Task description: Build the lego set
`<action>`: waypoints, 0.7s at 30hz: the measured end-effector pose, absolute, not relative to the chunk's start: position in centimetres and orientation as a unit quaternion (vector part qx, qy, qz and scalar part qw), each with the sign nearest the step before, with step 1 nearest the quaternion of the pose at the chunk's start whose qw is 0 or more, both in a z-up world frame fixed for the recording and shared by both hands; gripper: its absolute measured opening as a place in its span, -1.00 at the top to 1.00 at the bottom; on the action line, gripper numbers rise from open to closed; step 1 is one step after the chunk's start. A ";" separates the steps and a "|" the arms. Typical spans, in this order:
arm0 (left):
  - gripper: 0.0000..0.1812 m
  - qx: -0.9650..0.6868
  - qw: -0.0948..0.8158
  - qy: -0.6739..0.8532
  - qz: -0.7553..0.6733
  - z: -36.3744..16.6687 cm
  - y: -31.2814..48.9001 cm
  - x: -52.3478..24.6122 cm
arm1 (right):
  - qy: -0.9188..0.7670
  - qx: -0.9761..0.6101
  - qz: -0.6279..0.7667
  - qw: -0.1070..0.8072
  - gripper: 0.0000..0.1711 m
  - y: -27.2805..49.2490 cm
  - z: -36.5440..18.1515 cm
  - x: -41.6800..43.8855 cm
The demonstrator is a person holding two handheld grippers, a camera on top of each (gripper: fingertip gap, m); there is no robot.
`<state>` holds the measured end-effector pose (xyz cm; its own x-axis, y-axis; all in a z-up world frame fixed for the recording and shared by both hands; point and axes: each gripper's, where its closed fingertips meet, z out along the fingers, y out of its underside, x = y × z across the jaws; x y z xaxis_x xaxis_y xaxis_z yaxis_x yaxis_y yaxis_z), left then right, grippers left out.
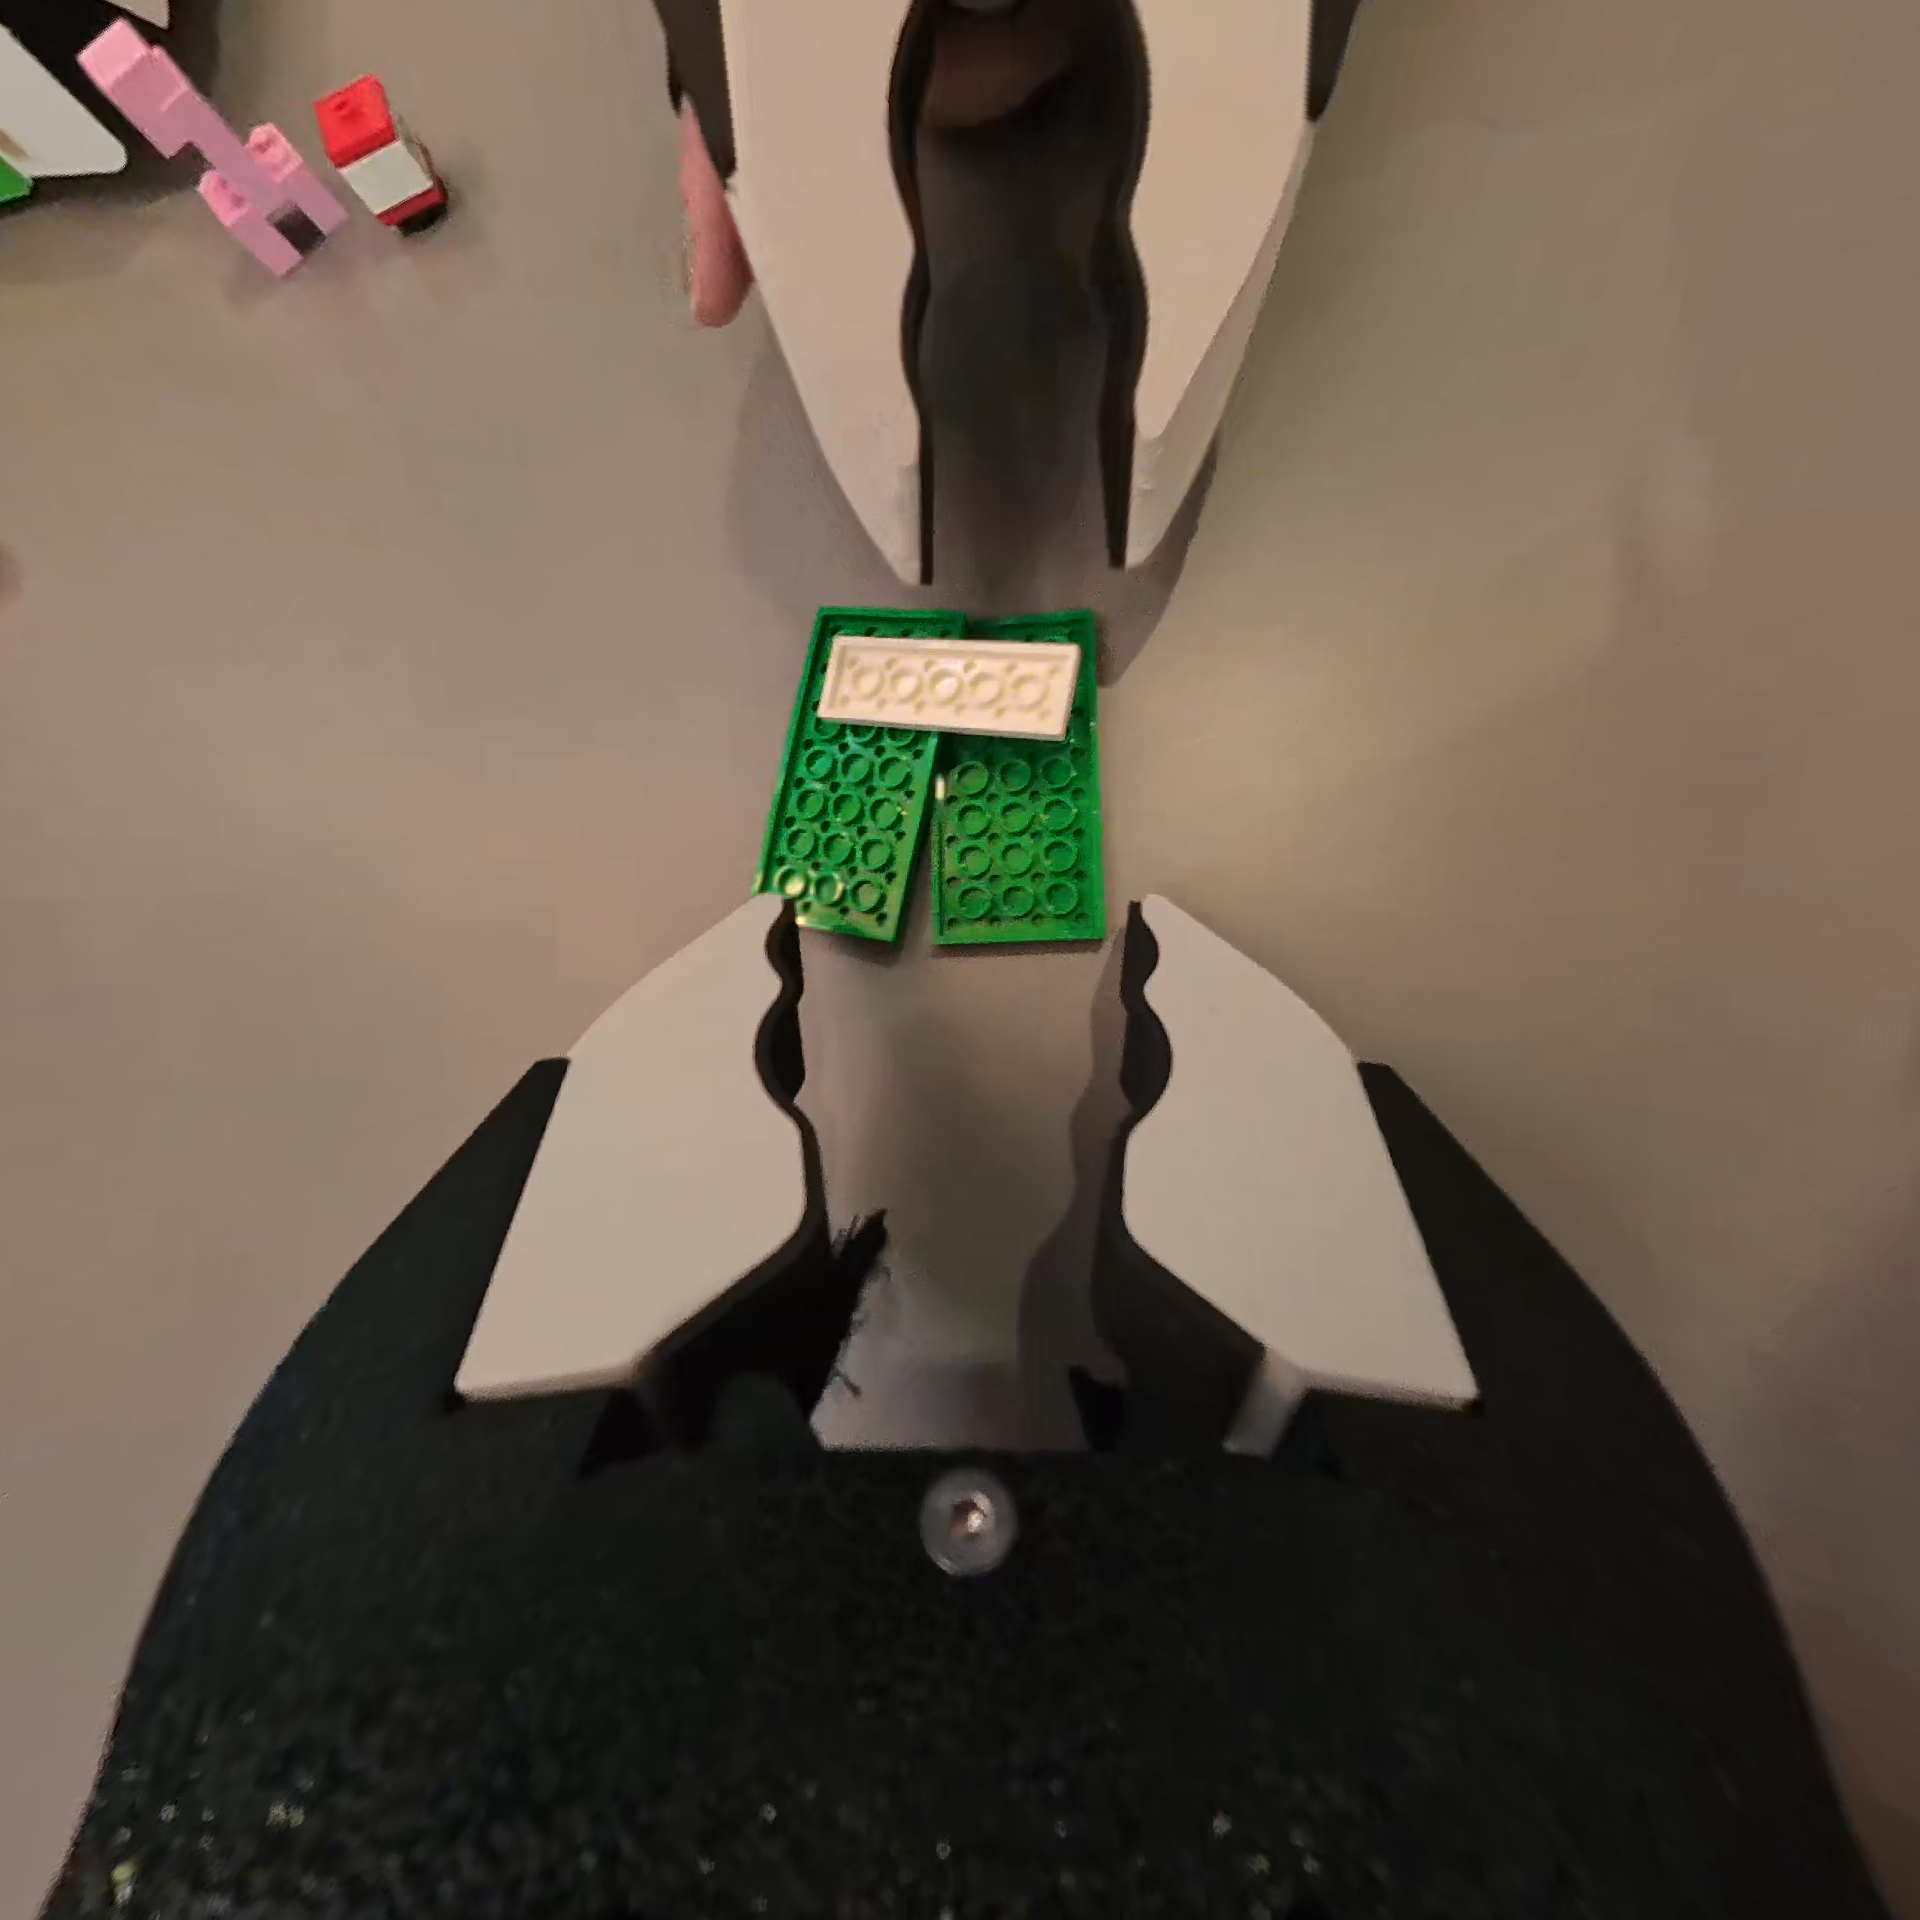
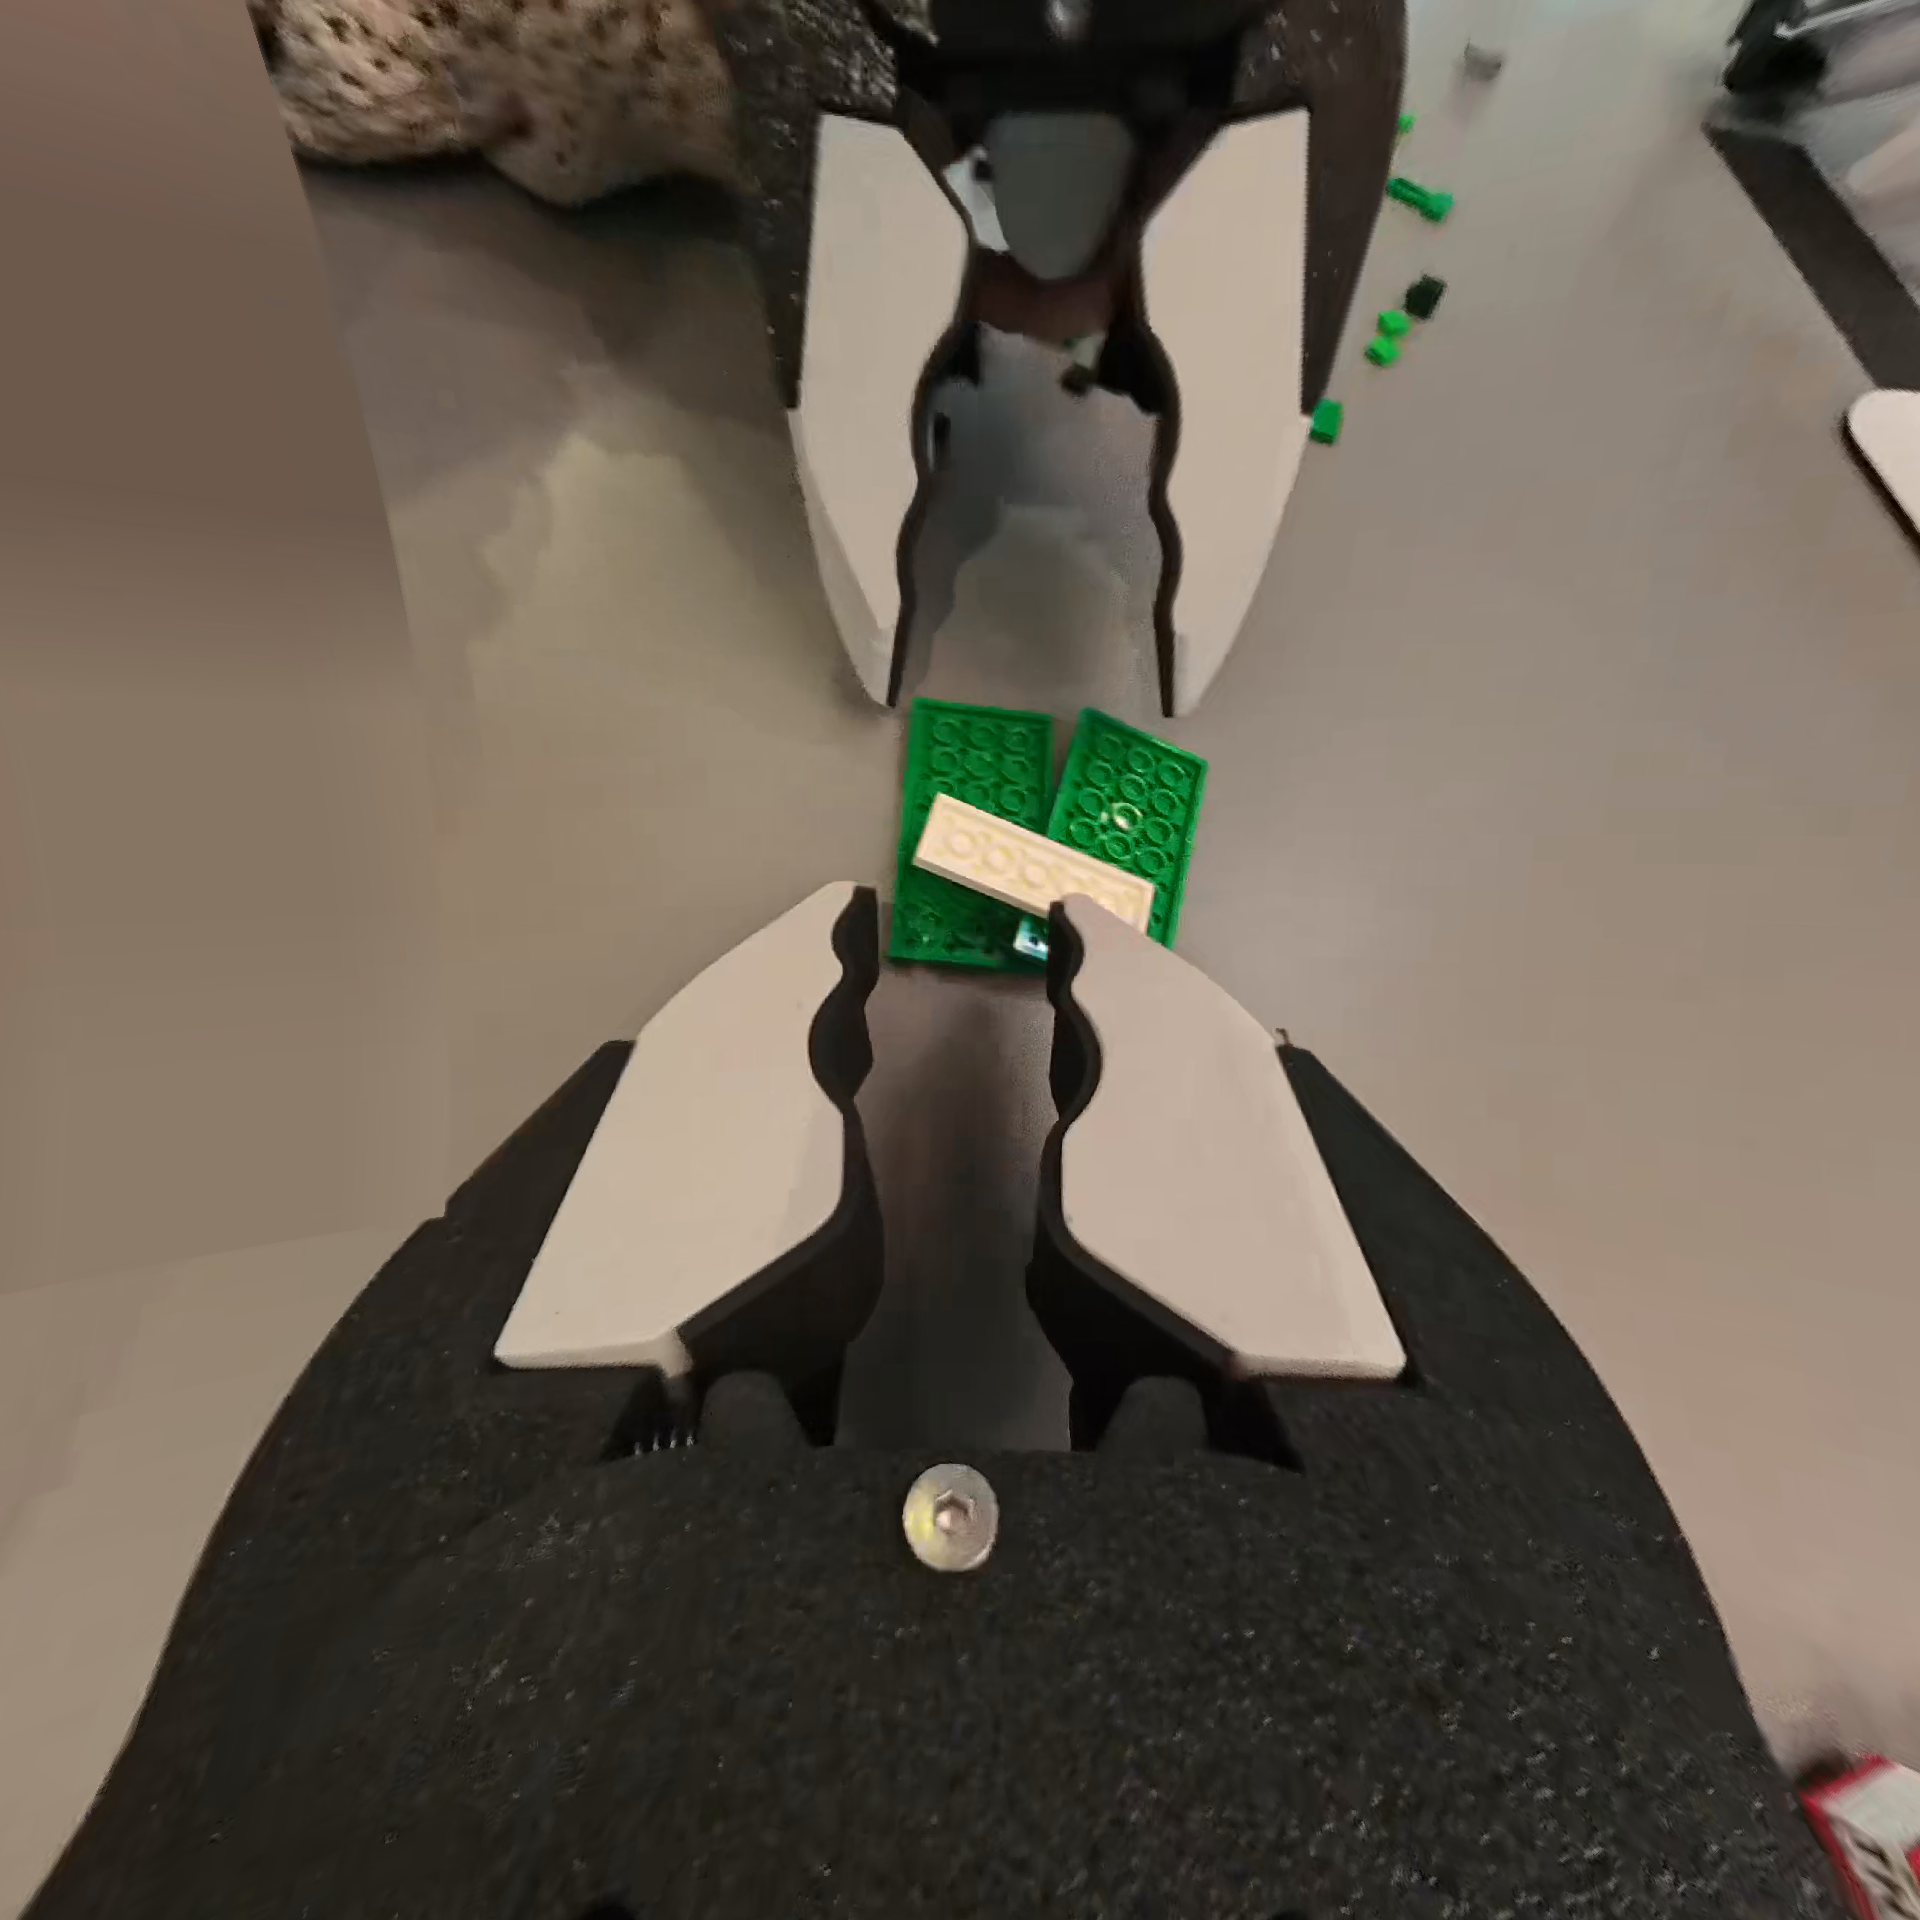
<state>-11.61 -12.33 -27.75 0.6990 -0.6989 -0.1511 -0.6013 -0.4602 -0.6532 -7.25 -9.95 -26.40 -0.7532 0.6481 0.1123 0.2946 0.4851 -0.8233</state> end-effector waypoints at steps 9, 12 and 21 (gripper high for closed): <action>0.34 -0.856 0.314 0.400 -0.093 -28.4 -13.4 -10.7 | -0.853 -0.302 0.384 0.183 0.41 -10.0 -27.8 -7.2; 0.35 -0.856 0.302 0.407 -0.102 -28.4 -13.9 -10.2 | -0.853 -0.307 0.383 0.179 0.39 -9.9 -27.9 -7.3; 0.26 -0.853 0.352 0.372 -0.105 -27.0 -12.2 -11.5 | -0.846 -0.297 0.395 0.198 0.40 -9.6 -27.3 -7.4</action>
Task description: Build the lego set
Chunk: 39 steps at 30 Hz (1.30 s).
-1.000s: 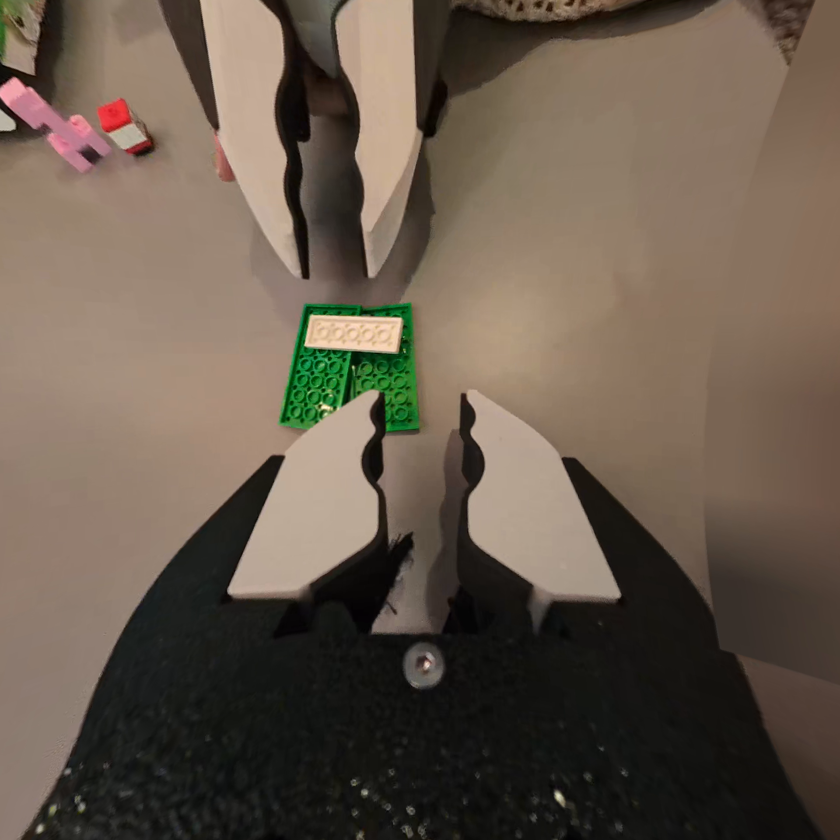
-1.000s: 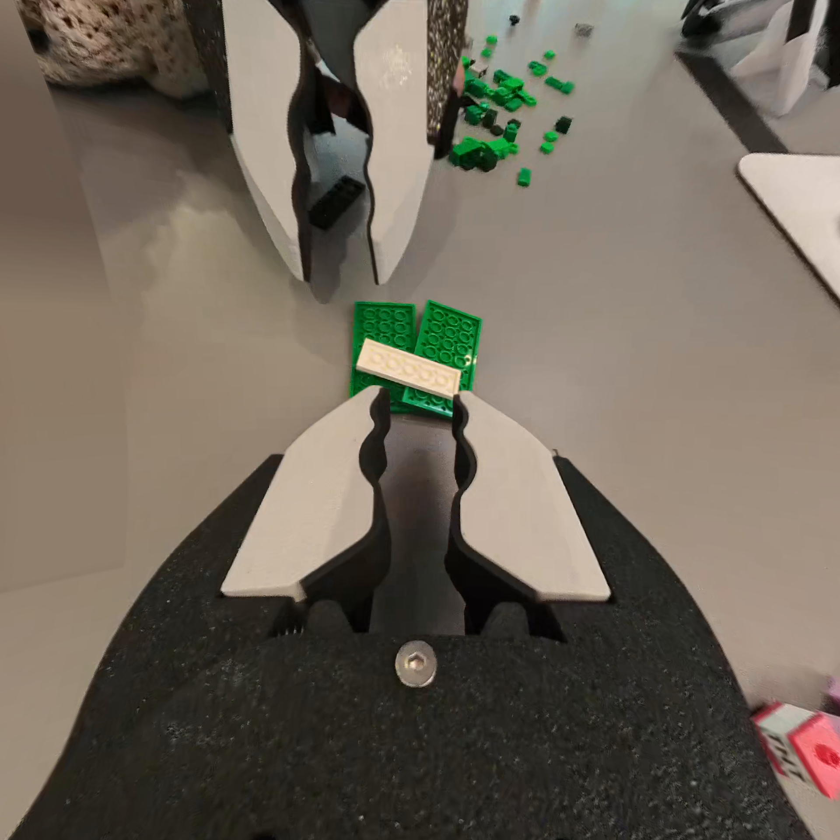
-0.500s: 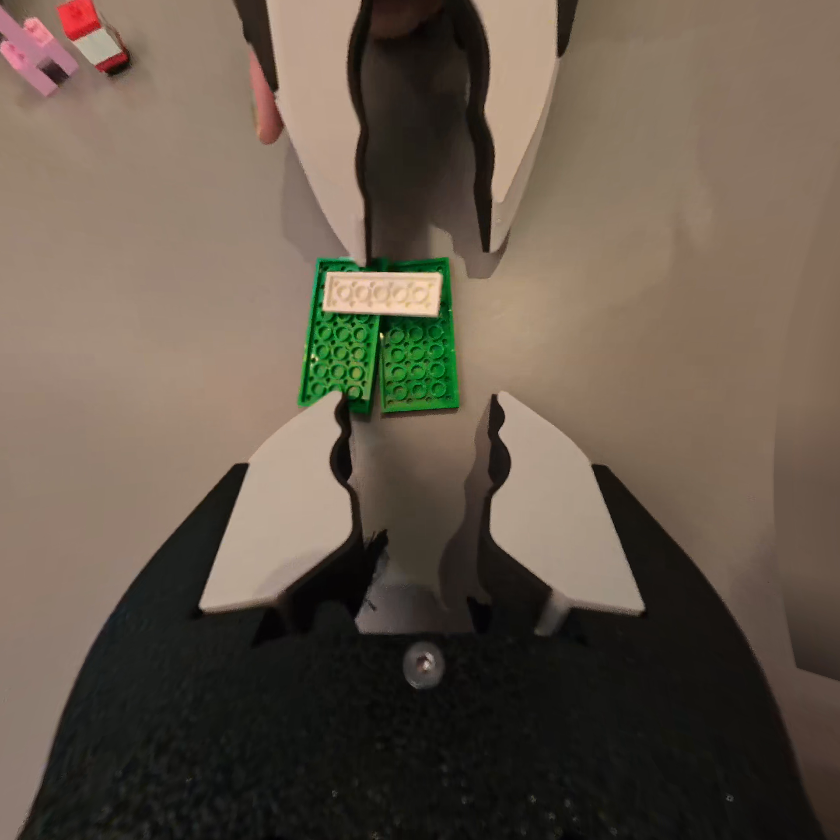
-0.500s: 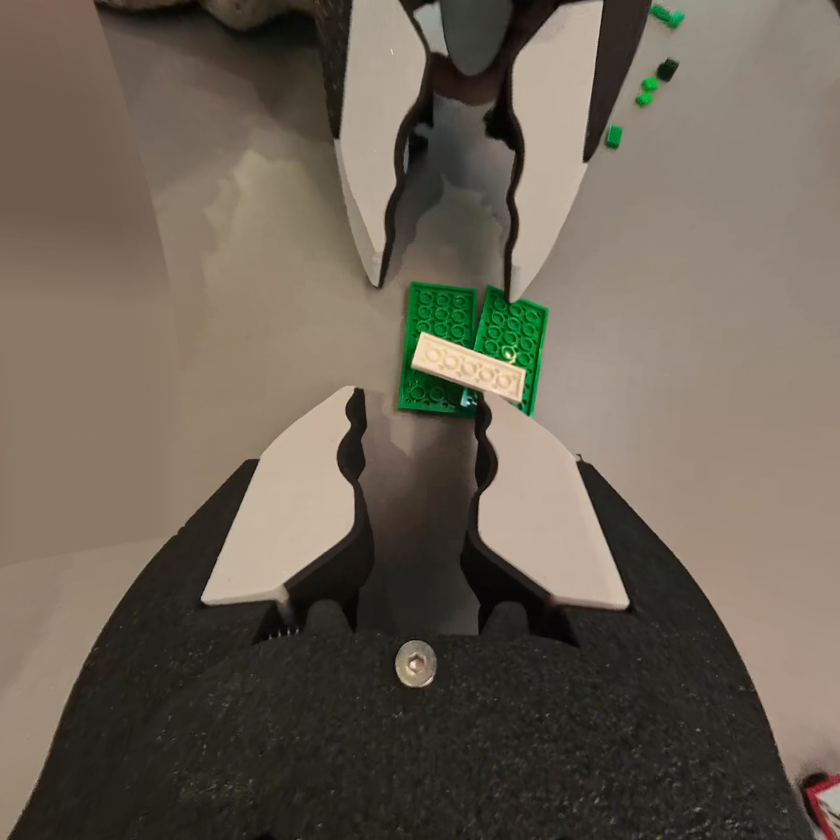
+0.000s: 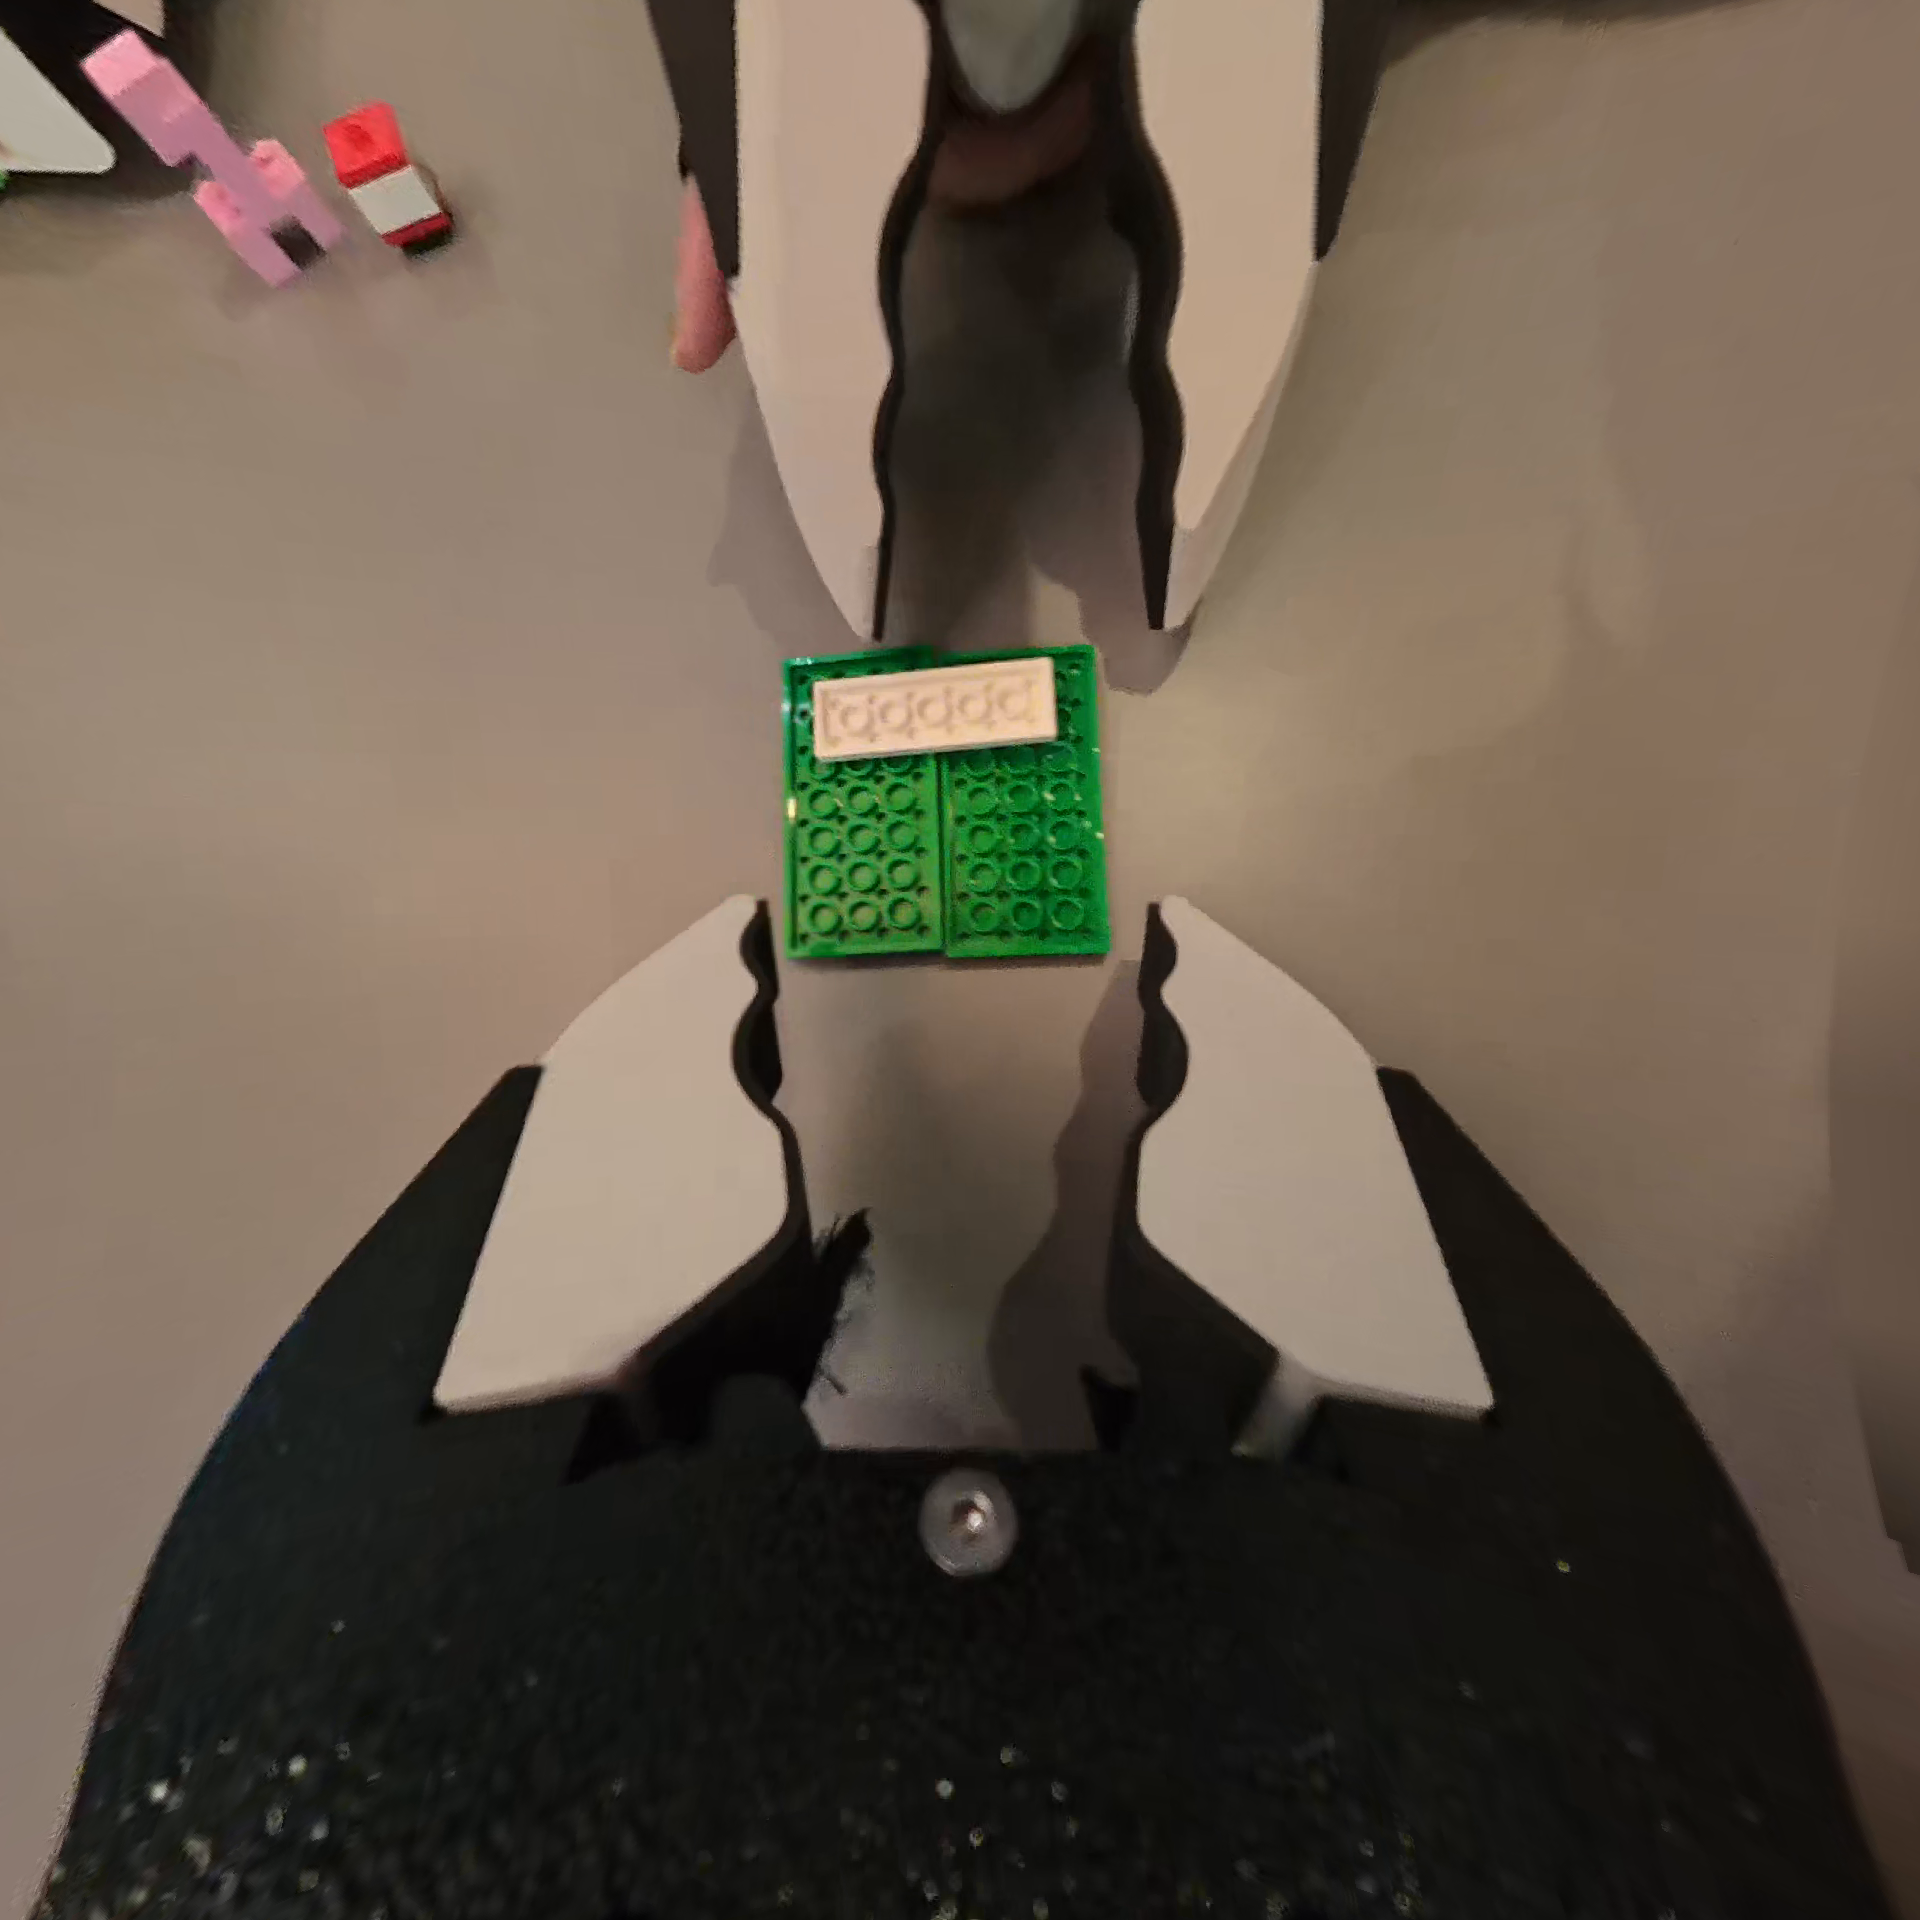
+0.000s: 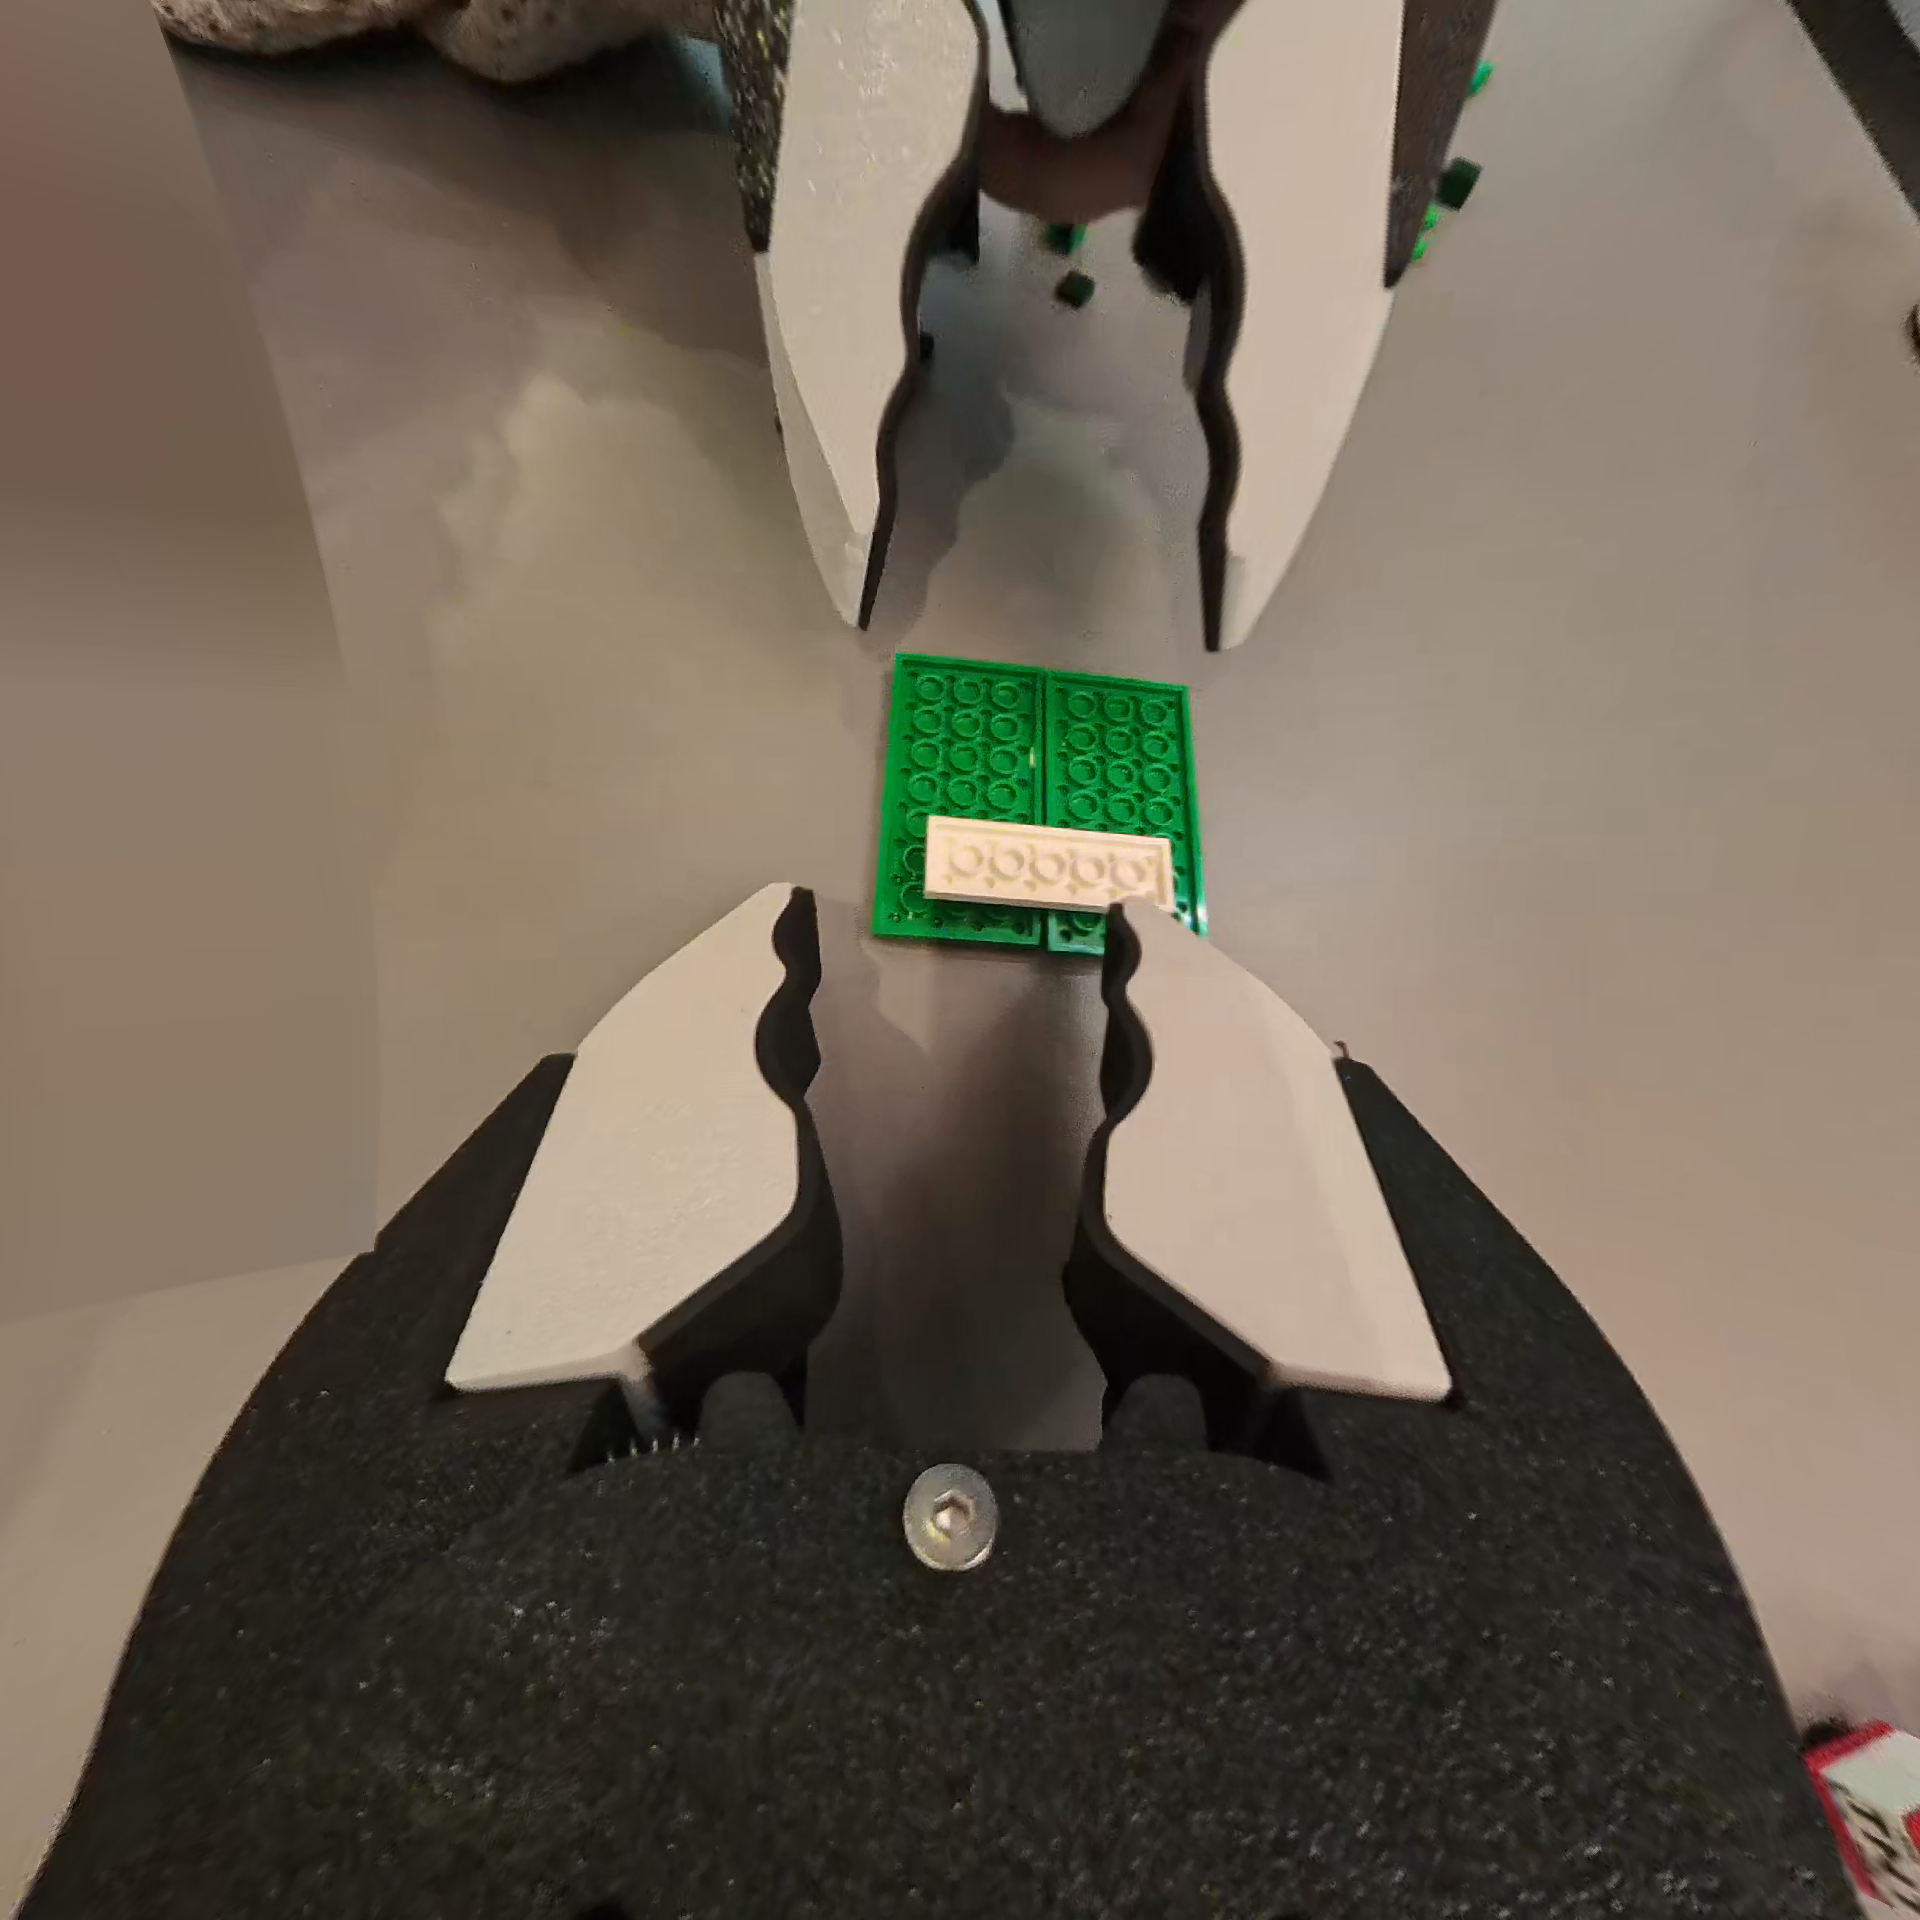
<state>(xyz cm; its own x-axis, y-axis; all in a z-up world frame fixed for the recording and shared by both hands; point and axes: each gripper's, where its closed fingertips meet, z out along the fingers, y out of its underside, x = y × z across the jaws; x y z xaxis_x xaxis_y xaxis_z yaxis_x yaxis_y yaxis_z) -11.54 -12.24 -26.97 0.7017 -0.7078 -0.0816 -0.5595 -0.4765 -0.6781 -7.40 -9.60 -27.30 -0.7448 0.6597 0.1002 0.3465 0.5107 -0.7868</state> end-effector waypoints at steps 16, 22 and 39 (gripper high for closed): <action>0.08 -0.864 0.298 0.395 -0.095 -28.7 -10.2 -10.8 | -0.841 -0.304 0.392 0.218 0.37 -9.1 -27.2 -7.9; 0.16 -0.877 0.280 0.371 -0.120 -28.9 -10.2 -10.6 | -0.845 -0.298 0.383 0.222 0.38 -9.2 -27.4 -7.8; 0.28 -0.870 0.296 0.377 -0.114 -28.8 -10.3 -10.5 | -0.832 -0.307 0.398 0.235 0.36 -8.8 -26.8 -8.1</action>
